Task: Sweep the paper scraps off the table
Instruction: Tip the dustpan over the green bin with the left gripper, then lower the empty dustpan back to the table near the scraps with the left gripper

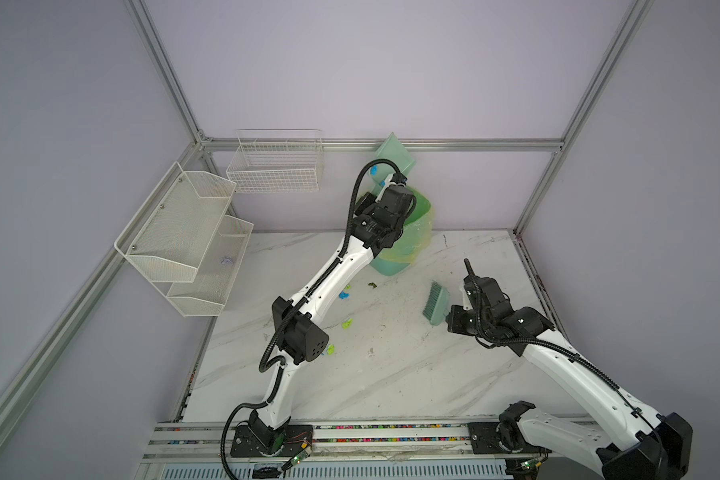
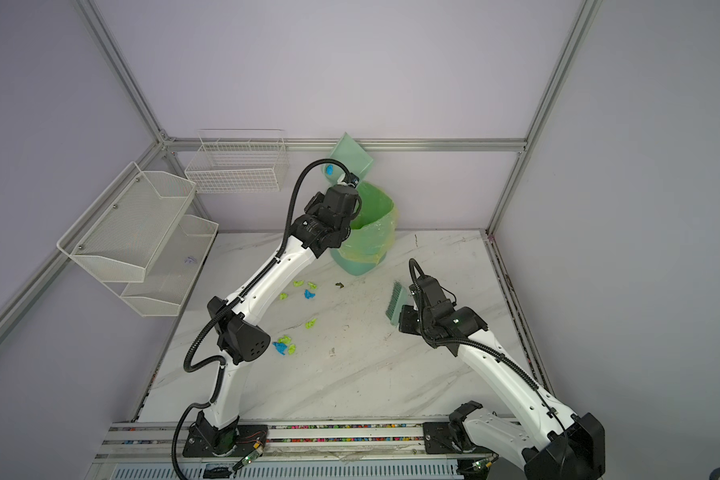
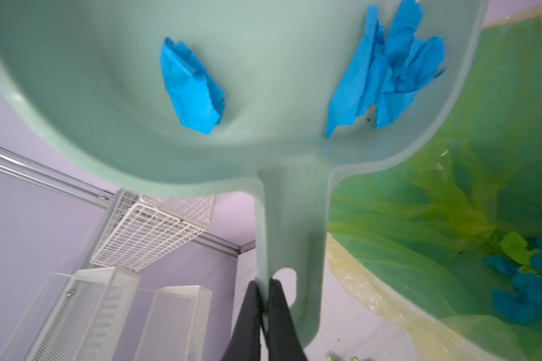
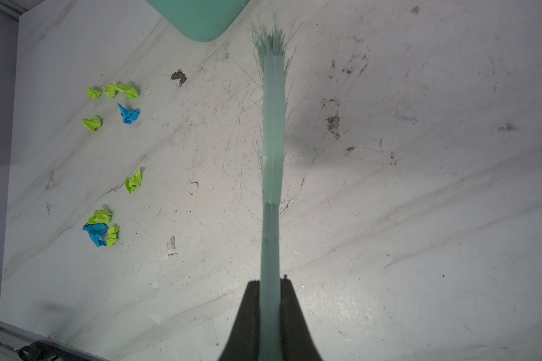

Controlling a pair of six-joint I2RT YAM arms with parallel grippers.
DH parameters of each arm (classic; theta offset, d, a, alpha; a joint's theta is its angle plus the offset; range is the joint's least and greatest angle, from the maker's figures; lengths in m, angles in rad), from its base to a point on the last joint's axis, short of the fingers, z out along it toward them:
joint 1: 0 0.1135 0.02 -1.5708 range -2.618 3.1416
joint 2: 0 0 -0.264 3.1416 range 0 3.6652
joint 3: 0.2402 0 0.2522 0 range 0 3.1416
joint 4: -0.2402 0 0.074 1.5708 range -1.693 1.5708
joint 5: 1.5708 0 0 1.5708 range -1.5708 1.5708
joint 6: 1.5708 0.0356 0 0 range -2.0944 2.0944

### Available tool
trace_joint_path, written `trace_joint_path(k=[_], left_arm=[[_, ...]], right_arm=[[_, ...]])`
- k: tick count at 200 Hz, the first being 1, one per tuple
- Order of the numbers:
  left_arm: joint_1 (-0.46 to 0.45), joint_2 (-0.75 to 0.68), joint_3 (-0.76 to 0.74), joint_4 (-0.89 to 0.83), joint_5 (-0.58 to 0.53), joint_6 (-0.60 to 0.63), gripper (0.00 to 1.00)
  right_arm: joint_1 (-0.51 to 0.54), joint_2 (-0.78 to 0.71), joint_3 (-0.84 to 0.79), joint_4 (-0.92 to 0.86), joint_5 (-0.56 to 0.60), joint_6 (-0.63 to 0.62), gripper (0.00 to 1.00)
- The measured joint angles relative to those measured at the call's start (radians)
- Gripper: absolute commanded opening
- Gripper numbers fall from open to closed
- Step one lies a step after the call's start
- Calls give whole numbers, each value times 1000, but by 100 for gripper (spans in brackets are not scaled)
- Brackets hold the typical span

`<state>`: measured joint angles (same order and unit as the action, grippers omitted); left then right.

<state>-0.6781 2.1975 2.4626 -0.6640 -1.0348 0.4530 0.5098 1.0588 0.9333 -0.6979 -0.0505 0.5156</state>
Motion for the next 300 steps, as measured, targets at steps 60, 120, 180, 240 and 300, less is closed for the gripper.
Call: trace_joint_path(k=[60, 120, 180, 240, 300], left_arm=[[14, 23, -313, 615, -185, 576, 0], [14, 138, -387, 1297, -239, 1167, 0], [14, 83, -466, 1355, -256, 1223, 0], [14, -88, -448, 826, -248, 769, 0], [14, -229, -340, 11, -74, 72, 0]], right_arm=[[0, -26, 0, 0, 0, 0, 0], [0, -33, -1, 2, 0, 0, 0], [0, -35, -1, 6, 0, 0, 0], [0, -59, -1, 6, -12, 10, 0], [0, -63, 0, 6, -22, 19, 0]])
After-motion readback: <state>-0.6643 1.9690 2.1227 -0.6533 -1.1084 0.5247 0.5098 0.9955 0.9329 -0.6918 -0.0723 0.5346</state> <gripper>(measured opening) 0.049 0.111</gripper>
